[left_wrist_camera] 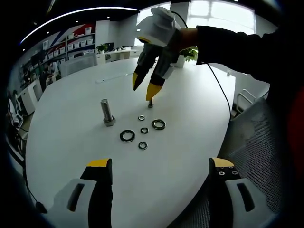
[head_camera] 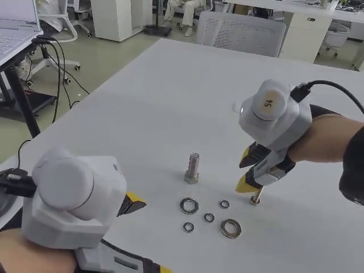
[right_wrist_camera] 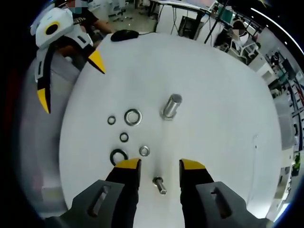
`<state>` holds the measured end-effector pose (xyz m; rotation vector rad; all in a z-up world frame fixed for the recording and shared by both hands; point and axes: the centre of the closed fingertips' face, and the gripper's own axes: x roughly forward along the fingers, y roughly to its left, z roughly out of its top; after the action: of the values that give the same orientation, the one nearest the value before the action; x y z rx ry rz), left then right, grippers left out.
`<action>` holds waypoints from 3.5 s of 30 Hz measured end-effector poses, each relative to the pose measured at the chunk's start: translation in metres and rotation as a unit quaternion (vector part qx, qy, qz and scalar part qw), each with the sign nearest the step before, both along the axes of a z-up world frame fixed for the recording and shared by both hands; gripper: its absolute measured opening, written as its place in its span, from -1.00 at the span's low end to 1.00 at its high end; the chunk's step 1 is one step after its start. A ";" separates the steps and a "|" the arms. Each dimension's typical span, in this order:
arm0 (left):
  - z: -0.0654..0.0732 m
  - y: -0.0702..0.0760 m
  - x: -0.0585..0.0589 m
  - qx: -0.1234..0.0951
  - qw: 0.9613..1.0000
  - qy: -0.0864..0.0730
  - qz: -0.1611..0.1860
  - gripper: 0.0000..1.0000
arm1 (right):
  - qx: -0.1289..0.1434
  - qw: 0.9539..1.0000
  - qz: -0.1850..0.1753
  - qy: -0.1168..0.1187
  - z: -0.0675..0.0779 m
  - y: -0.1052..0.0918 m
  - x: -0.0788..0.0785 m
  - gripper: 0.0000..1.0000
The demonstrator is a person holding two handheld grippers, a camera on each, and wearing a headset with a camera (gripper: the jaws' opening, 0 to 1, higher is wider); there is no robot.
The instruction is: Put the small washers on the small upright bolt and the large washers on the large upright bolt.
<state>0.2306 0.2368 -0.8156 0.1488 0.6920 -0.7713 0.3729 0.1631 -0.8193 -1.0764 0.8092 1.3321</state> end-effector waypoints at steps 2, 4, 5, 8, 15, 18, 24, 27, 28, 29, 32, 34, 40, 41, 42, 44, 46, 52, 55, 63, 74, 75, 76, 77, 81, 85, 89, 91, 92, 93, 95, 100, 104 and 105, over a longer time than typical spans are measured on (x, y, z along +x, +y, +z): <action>0.000 0.000 0.000 0.000 1.000 0.000 0.000 0.66 | -0.002 1.000 0.006 0.001 -0.002 0.004 -0.001 -0.32; 0.000 0.000 0.000 0.000 1.000 0.000 0.000 0.66 | -0.005 1.000 0.014 0.002 -0.004 0.008 -0.003 -0.32; 0.000 0.000 0.000 0.000 1.000 -0.001 0.000 0.66 | -0.006 1.000 0.016 0.003 -0.005 0.008 -0.004 -0.33; 0.000 0.000 0.001 0.000 1.000 -0.001 0.001 0.66 | -0.012 1.000 0.020 0.007 -0.011 0.011 -0.006 -0.33; 0.001 -0.001 0.001 -0.001 1.000 -0.002 0.001 0.66 | -0.028 0.999 0.028 0.017 -0.023 0.014 -0.007 -0.35; 0.001 -0.001 0.002 -0.001 1.000 -0.002 0.002 0.66 | -0.034 0.999 0.032 0.019 -0.028 0.015 -0.007 -0.36; 0.001 0.000 0.002 -0.001 1.000 -0.002 0.003 0.65 | -0.049 0.998 0.034 0.026 -0.040 0.015 -0.008 -0.42; 0.001 0.000 0.002 -0.002 1.000 -0.001 0.003 0.65 | -0.055 0.997 0.038 0.023 -0.045 0.014 -0.008 -0.43; 0.001 0.000 0.002 -0.001 1.000 -0.002 0.003 0.65 | -0.055 0.997 0.036 0.027 -0.046 0.013 -0.009 -0.45; 0.001 0.000 0.002 -0.002 1.000 -0.002 0.003 0.65 | -0.057 0.997 0.036 0.029 -0.047 0.013 -0.010 -0.47; 0.001 0.000 0.001 -0.002 1.000 -0.001 0.002 0.65 | -0.065 0.997 0.038 0.025 -0.051 0.010 -0.010 -0.49; 0.001 0.000 0.001 -0.002 1.000 -0.002 0.002 0.65 | -0.067 0.997 0.038 0.026 -0.052 0.010 -0.011 -0.51; 0.001 -0.001 0.001 -0.003 1.000 -0.003 0.002 0.64 | -0.074 0.996 0.040 0.026 -0.057 0.009 -0.013 -0.56; 0.001 -0.001 0.001 -0.004 1.000 -0.003 0.002 0.64 | -0.076 0.996 0.040 0.025 -0.058 0.009 -0.013 -0.57; 0.001 -0.001 0.001 -0.004 1.000 -0.003 0.002 0.64 | -0.077 0.996 0.041 0.024 -0.058 0.009 -0.013 -0.58; 0.001 -0.001 0.001 -0.005 1.000 -0.003 0.002 0.64 | -0.078 0.996 0.039 0.025 -0.058 0.008 -0.013 -0.58; 0.002 -0.001 0.001 -0.006 1.000 -0.003 0.001 0.65 | -0.080 0.996 0.040 0.023 -0.059 0.008 -0.012 -0.59; 0.002 -0.002 0.001 -0.008 1.000 -0.003 0.001 0.65 | -0.082 0.996 0.041 0.022 -0.060 0.006 -0.012 -0.63; 0.002 -0.002 0.001 -0.006 1.000 -0.003 0.001 0.65 | -0.081 0.996 0.040 0.025 -0.060 0.007 -0.013 -0.66; 0.002 -0.002 0.001 -0.006 1.000 -0.003 0.001 0.65 | -0.078 0.996 0.024 0.039 -0.060 0.006 -0.014 -0.68; 0.002 -0.002 0.002 -0.005 1.000 -0.003 0.001 0.65 | -0.074 0.996 0.012 0.049 -0.060 0.005 -0.014 -0.69; 0.002 -0.002 0.002 -0.005 1.000 -0.003 0.001 0.65 | -0.074 0.996 0.011 0.049 -0.060 0.005 -0.014 -0.69; 0.002 -0.002 0.002 -0.005 1.000 -0.003 0.001 0.65 | -0.074 0.996 0.010 0.050 -0.060 0.005 -0.014 -0.69; 0.002 -0.002 0.002 -0.005 1.000 -0.003 0.000 0.65 | -0.074 0.996 0.010 0.050 -0.060 0.005 -0.014 -0.69; 0.002 -0.002 0.002 -0.006 1.000 -0.003 0.001 0.65 | -0.073 0.996 0.011 0.048 -0.060 0.005 -0.013 -0.70; 0.003 -0.002 0.003 -0.006 1.000 -0.003 0.000 0.65 | -0.077 0.996 0.016 0.047 -0.060 0.005 -0.014 -0.71; 0.003 -0.002 0.002 -0.007 1.000 -0.003 -0.001 0.65 | -0.075 0.996 0.017 0.046 -0.057 0.005 -0.015 -0.71; 0.003 -0.003 0.002 -0.007 1.000 -0.002 -0.002 0.65 | -0.077 0.996 0.018 0.044 -0.055 0.004 -0.015 -0.71; 0.003 -0.003 0.002 -0.007 1.000 -0.002 -0.002 0.65 | -0.076 0.996 0.017 0.043 -0.054 0.003 -0.015 -0.71; 0.002 -0.003 0.002 -0.006 1.000 -0.002 -0.002 0.65 | -0.075 0.996 0.016 0.042 -0.052 0.002 -0.015 -0.71; 0.003 -0.003 0.002 -0.006 1.000 -0.002 -0.003 0.65 | -0.071 0.997 0.013 0.042 -0.049 0.001 -0.016 -0.71; 0.002 -0.004 0.001 -0.005 1.000 -0.002 -0.006 0.65 | -0.068 0.997 0.013 0.036 -0.043 -0.005 -0.021 -0.71; 0.002 -0.005 0.001 -0.005 1.000 -0.003 -0.008 0.65 | -0.064 0.997 0.009 0.036 -0.040 -0.012 -0.027 -0.71; 0.002 -0.005 0.000 -0.004 1.000 -0.003 -0.009 0.65 | -0.063 0.997 0.007 0.037 -0.040 -0.013 -0.028 -0.71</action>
<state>0.2311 0.2313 -0.8135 0.1492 0.6819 -0.7902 0.3448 0.1496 -0.8592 -1.1385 0.9513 1.3536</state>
